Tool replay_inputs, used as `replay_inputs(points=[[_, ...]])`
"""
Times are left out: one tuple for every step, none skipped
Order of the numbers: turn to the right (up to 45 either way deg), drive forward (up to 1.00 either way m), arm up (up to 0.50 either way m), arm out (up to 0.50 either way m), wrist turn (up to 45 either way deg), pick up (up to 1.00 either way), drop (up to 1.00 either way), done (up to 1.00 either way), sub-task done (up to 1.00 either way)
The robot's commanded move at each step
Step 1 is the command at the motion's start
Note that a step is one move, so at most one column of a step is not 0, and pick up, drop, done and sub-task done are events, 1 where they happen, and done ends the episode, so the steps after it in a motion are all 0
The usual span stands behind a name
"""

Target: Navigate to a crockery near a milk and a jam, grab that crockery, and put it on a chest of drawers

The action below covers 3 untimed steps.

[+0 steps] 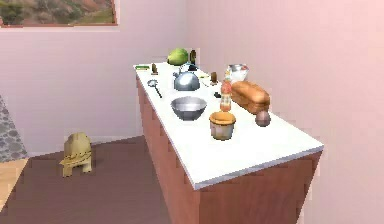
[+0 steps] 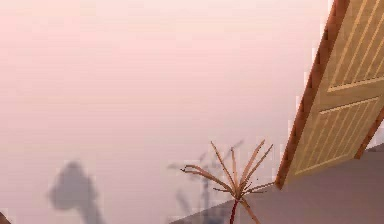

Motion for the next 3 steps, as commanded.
replay_inputs(points=[[12.0, 0.00, 0.00, 0.00, 0.0, 0.00, 0.00, 0.00, 0.00], [0.0, 0.35, 0.00, 0.00, 0.0, 0.00, 0.00, 0.00, 0.00], [-45.0, 0.00, 0.00, 0.00, 0.0, 0.00, 0.00, 0.00, 0.00]])
